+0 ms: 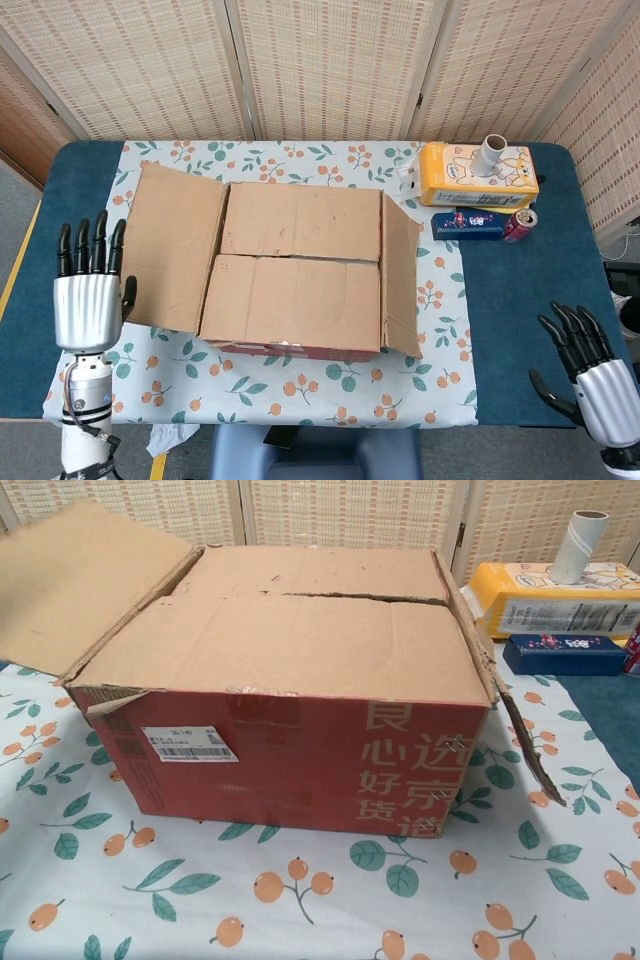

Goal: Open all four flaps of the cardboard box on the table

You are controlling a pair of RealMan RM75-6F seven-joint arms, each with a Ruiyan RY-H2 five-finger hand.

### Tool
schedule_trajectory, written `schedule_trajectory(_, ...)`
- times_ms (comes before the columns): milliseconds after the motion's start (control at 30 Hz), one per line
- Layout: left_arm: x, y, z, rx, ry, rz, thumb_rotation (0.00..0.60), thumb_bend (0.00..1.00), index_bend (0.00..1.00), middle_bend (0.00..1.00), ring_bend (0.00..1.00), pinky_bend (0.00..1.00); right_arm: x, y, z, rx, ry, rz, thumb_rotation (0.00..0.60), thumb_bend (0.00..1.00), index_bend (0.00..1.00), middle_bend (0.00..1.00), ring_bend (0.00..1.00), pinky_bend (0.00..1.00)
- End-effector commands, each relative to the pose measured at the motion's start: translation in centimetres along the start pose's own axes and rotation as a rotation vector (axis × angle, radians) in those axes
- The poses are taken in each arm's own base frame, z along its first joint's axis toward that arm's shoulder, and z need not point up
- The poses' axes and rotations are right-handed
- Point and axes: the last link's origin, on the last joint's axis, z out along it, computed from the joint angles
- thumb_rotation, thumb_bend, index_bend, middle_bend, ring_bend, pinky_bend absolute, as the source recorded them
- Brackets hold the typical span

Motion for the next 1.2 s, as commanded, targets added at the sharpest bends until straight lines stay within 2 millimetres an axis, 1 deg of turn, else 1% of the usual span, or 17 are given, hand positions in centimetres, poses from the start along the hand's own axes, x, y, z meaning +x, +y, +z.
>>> schedule_trajectory(33,-1.7,-2.8,-1.6,-0.023,-0.103,-0.054,0.6,0.43,0.0,0.01,0.0,0.0,-0.5,-0.3,0.8,0.008,-0.034,-0.004,0.6,0.44,0.0,0.0,0.0,0.0)
schedule_trajectory(133,-2.8,-4.1,-3.8,-0.092,-0.18,-0.06,0.6,0.43,0.0,0.01,0.0,0.0,-0.2,-1.5,2.8,0.06,-0.076,-0.039,0.6,0.44,0.0,0.0,0.0,0.0)
schedule_trajectory(267,-3.9,-4.9,-7.0,-0.2,-0.172,-0.121,0.6,0.42,0.0,0.01,0.0,0.0,0.4,-3.9,6.4,0.104,-0.152,-0.065,0.6,0.44,0.0,0.0,0.0,0.0)
schedule_trajectory(367,-4.3,-5.2,-8.2,-0.238,-0.166,-0.147,0.6,0.41,0.0,0.01,0.0,0.0,0.6,-4.9,7.8,0.109,-0.184,-0.065,0.6,0.45,0.0,0.0,0.0,0.0)
schedule_trajectory(433,-5.0,-5.8,-10.0,-0.26,-0.188,-0.147,0.6,0.39,0.0,0.01,0.0,0.0,0.6,-6.4,9.8,0.13,-0.237,-0.091,0.6,0.44,0.0,0.0,0.0,0.0)
schedule_trajectory(500,-5.3,-6.3,-10.7,-0.266,-0.191,-0.141,0.6,0.37,0.0,0.01,0.0,0.0,0.7,-7.6,11.2,0.132,-0.27,-0.11,0.6,0.44,0.0,0.0,0.0,0.0)
schedule_trajectory(633,-5.7,-7.0,-11.2,-0.255,-0.187,-0.153,0.6,0.35,0.0,0.01,0.0,0.0,0.6,-9.7,13.4,0.151,-0.295,-0.136,0.6,0.44,0.0,0.0,0.0,0.0)
schedule_trajectory(767,-6.2,-8.2,-11.3,-0.24,-0.171,-0.196,0.6,0.34,0.0,0.01,0.0,0.0,-0.2,-11.9,15.8,0.163,-0.292,-0.127,0.6,0.44,0.0,0.0,0.0,0.0)
schedule_trajectory(833,-6.3,-8.6,-11.3,-0.231,-0.165,-0.2,0.6,0.34,0.0,0.01,0.0,0.0,-0.6,-12.7,16.9,0.169,-0.288,-0.132,0.6,0.45,0.0,0.0,0.0,0.0)
schedule_trajectory(1000,-6.4,-9.5,-11.1,-0.214,-0.168,-0.229,0.6,0.34,0.0,0.01,0.0,0.0,-2.3,-14.4,19.6,0.181,-0.287,-0.164,0.6,0.44,0.0,0.0,0.0,0.0)
schedule_trajectory(1067,-6.2,-9.7,-10.9,-0.217,-0.16,-0.236,0.6,0.34,0.0,0.01,0.0,0.0,-3.1,-14.8,20.6,0.186,-0.269,-0.213,0.6,0.44,0.0,0.0,0.0,0.0)
schedule_trajectory(1200,-5.8,-10.2,-10.4,-0.231,-0.158,-0.256,0.6,0.34,0.0,0.01,0.0,0.0,-5.2,-15.9,22.4,0.189,-0.239,-0.277,0.6,0.44,0.0,0.0,0.0,0.0)
